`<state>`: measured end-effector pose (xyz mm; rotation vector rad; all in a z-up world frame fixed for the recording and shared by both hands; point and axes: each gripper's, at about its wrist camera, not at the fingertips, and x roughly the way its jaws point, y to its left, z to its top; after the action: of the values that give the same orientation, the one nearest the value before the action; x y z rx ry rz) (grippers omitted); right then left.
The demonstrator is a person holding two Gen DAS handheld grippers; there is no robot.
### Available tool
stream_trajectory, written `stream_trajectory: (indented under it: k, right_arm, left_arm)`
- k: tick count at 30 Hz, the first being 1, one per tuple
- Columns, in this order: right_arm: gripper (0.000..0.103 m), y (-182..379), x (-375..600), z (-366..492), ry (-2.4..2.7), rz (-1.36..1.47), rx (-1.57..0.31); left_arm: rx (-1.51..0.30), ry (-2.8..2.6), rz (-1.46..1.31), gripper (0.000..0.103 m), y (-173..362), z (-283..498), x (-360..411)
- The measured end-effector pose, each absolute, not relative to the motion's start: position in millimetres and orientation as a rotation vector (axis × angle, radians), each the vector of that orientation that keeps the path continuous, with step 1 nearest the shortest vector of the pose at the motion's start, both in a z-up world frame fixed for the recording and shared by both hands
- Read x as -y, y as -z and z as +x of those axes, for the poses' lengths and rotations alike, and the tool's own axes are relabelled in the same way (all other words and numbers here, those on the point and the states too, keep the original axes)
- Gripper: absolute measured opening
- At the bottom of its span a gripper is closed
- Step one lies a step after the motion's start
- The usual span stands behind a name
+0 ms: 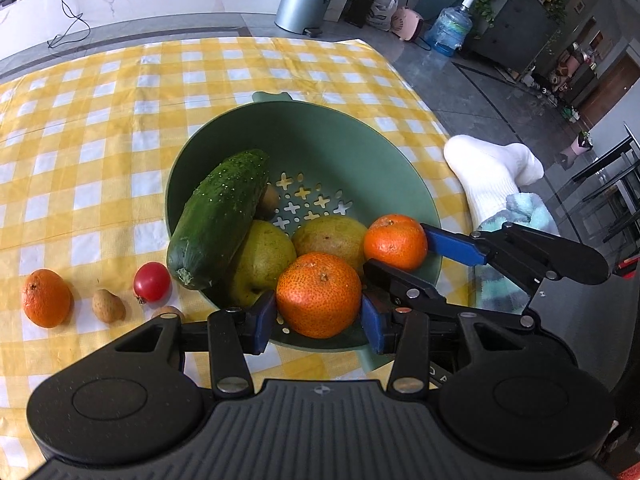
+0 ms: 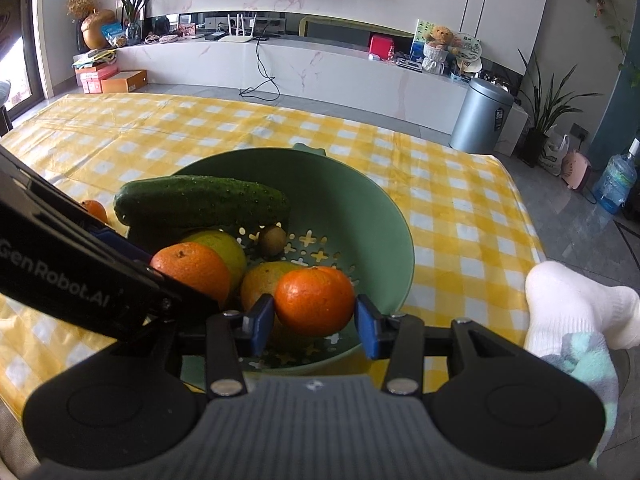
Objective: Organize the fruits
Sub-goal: 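Open both grippers to drop the oranges into the colander, then withdraw both grippers toward the remaining fruit on the cloth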
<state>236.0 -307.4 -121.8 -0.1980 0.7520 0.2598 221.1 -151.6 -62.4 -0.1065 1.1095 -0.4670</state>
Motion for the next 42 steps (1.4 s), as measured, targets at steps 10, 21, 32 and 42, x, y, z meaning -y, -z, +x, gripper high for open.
stream_trajectory:
  k: [10,21,32,42]
  right_arm:
    - [0.049,118.1,309.0,232.0,-0.237,-0.194,-0.719]
    - [0.055,106.5,310.9,221.8,-0.217,-0.135,-0.631]
    - [0.064,96.1,299.5,196.9,-0.271,0.059,-0.510]
    - [0.065,96.2,254.7,170.1,-0.428,0.120,-0.429]
  left_arm:
    - [-1.107,0.452,-0.110,0.055,58.7,220.9,151.5]
    - [-0.979,0.451,-0.108,0.058,23.3,199.9,143.4]
    - [-0.803,0.363,0.014,0.058,-13.3,159.6,118.4]
    - [-0.733,0.272,0.065,0.058,-15.0,134.0,74.4]
